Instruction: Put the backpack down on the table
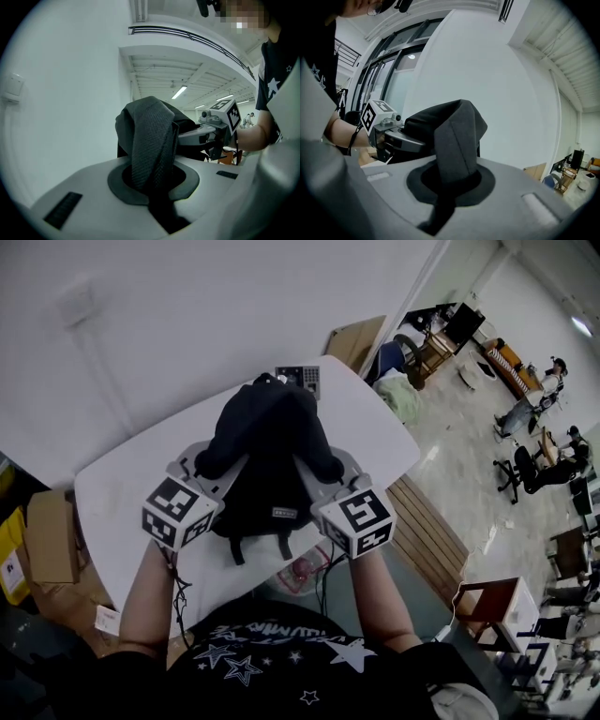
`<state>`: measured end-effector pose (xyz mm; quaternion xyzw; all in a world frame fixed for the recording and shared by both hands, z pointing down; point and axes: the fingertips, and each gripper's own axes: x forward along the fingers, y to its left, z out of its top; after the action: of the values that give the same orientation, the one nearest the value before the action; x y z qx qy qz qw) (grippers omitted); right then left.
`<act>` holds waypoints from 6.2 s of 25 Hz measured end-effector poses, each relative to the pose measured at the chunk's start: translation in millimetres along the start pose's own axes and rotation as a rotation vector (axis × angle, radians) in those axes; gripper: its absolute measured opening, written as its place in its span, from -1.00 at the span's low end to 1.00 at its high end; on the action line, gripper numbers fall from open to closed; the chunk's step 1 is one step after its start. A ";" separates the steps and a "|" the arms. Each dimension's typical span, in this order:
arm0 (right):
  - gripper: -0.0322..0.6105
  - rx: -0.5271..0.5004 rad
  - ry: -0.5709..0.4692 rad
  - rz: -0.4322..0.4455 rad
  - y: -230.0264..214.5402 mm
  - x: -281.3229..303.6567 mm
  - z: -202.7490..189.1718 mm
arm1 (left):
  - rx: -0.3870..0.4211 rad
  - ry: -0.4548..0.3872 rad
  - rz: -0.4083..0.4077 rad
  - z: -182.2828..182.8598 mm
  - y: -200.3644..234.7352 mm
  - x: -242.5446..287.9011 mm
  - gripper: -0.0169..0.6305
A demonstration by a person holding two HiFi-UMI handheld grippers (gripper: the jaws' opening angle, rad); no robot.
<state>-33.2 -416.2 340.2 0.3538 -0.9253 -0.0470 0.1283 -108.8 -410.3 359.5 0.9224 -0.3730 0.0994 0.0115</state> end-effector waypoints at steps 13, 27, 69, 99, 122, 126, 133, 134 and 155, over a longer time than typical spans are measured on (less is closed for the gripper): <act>-0.85 0.004 0.028 -0.032 -41.1 61.5 -9.7 | 0.011 0.000 -0.002 -11.6 62.4 43.5 -0.80; -0.83 0.024 0.031 -0.023 -51.9 76.8 -23.2 | -0.010 -0.034 -0.044 -29.3 76.1 60.6 -0.79; 0.07 0.045 -0.054 -0.057 -29.7 -11.6 -19.8 | -0.079 -0.069 0.310 -36.9 43.1 -30.2 0.20; -0.90 0.072 -0.028 0.095 67.4 -197.1 -69.2 | -0.092 -0.025 0.339 -43.8 -195.4 -74.9 -0.92; -0.90 0.108 0.024 0.014 170.0 -245.5 -78.1 | -0.112 -0.005 0.236 -74.6 -248.8 -163.2 -0.92; -0.90 0.112 0.020 -0.024 197.6 -250.2 -69.9 | -0.115 -0.027 0.221 -75.7 -251.2 -193.5 -0.92; -0.90 0.092 0.028 -0.070 249.6 -266.9 -59.6 | -0.117 -0.042 0.174 -81.5 -270.3 -238.3 -0.92; -0.90 0.094 0.032 -0.075 256.6 -269.4 -58.9 | -0.116 -0.044 0.167 -82.2 -273.5 -244.4 -0.92; -0.90 0.050 0.094 -0.110 375.8 -305.2 -48.3 | -0.117 -0.089 0.092 -92.6 -325.4 -340.8 -0.92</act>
<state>-42.8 67.5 391.3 0.4092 -0.8982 -0.0143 0.1598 -139.5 67.0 402.1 0.9055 -0.4204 0.0366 0.0442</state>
